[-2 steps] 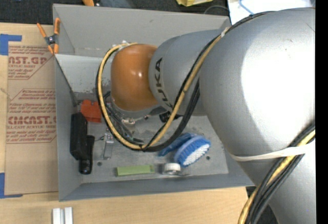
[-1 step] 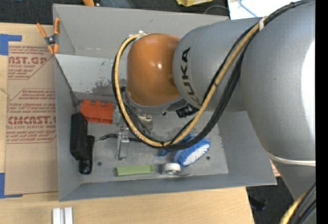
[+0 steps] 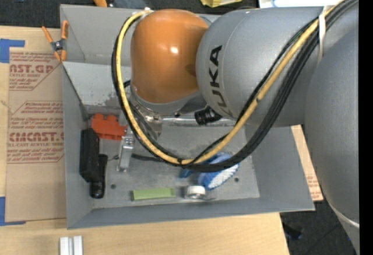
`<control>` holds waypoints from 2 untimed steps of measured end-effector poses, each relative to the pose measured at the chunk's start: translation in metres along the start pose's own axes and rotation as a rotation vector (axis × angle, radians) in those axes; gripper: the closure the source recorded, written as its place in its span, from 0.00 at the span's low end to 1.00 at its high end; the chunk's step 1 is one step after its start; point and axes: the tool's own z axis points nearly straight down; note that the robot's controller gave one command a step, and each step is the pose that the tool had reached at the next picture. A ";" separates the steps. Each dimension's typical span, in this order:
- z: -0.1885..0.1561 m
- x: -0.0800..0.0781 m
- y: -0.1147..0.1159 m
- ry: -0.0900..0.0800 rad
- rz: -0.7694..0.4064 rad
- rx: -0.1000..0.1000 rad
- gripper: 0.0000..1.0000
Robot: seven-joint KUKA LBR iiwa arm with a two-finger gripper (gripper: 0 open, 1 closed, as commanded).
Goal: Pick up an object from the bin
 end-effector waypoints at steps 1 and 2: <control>0.079 -0.074 -0.030 -0.003 0.084 0.001 0.00; 0.069 -0.002 -0.026 -0.009 0.056 -0.007 0.00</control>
Offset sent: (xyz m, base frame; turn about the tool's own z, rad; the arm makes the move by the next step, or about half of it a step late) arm -0.0311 -0.0176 -0.0626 0.0426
